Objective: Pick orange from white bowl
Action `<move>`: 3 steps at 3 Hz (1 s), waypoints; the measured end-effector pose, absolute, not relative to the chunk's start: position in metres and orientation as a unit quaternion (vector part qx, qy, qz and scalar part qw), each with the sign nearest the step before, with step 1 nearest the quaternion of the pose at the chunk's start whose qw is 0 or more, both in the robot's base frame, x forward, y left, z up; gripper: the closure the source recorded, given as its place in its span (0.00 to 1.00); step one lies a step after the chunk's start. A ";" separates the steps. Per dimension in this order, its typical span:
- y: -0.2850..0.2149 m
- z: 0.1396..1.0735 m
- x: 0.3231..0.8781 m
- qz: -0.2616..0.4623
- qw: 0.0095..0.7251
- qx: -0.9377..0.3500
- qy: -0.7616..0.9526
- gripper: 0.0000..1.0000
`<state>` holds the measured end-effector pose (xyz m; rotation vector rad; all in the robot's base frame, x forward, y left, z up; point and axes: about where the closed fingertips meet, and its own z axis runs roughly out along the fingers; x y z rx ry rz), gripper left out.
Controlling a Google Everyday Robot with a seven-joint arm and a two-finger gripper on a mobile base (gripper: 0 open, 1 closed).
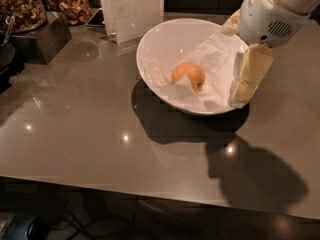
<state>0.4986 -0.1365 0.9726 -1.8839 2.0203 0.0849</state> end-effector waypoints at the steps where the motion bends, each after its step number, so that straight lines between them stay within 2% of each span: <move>1: -0.136 0.973 0.499 0.030 0.188 -0.670 0.718 0.00; 3: -0.127 0.980 0.542 0.027 0.203 -0.681 0.703 0.00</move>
Offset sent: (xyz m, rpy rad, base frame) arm 0.0298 0.0013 0.0108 0.0283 -0.0453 0.0083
